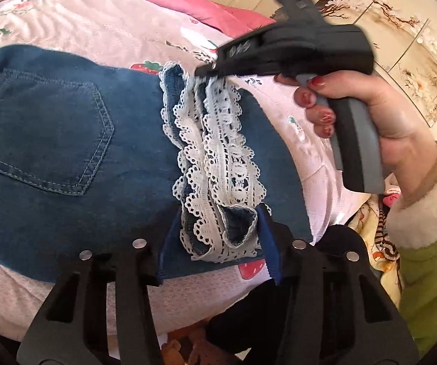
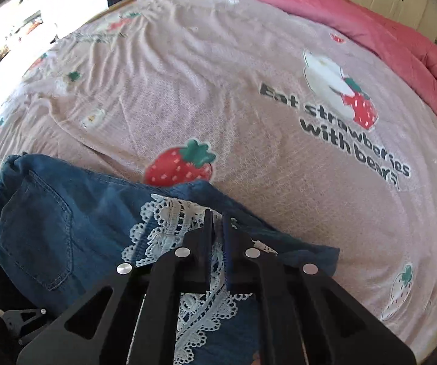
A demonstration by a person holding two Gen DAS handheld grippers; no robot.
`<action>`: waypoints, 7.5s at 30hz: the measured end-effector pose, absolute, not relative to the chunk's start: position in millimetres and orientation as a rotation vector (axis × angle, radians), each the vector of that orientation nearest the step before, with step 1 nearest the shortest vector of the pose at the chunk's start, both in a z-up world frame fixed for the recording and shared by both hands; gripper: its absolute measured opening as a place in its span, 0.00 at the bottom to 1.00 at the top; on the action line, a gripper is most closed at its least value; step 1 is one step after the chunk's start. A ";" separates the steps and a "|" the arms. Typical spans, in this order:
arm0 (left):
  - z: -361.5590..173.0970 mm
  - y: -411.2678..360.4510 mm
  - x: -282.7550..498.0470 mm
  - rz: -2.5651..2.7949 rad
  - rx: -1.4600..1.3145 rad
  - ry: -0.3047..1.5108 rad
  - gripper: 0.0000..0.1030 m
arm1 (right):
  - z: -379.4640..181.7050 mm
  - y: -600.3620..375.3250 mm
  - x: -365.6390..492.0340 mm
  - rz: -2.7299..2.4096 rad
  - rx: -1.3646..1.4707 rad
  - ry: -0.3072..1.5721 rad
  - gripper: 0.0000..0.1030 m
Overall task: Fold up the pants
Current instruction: 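Grasp the lace hem with the left gripper while the right gripper holds it too, then lay the lace leg down onto the denim and open both grippers, then grasp the elastic denim waistband with the left gripper and lift it, then fold the held waistband over the lace legs and release with the left gripper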
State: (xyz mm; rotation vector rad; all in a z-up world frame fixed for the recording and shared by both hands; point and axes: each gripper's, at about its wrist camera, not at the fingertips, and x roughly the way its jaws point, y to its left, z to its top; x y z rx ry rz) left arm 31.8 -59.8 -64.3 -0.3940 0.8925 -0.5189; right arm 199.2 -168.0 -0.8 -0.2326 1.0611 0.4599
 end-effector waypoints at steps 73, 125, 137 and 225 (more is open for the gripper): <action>13.2 -57.0 90.2 -0.539 -0.279 0.803 0.52 | -26.3 -228.5 48.5 0.595 -0.206 0.953 0.55; 16.1 123.7 -6.0 0.048 -0.272 0.728 0.91 | 27.9 -142.2 55.6 0.689 -0.169 0.836 0.90; -35.2 110.0 2.4 -0.092 -0.451 0.838 0.91 | 32.1 -57.4 142.1 0.781 -0.183 0.951 0.91; 3.5 -61.8 -11.2 -0.591 -0.244 0.669 0.74 | 16.7 -282.0 128.6 0.766 0.185 0.961 0.68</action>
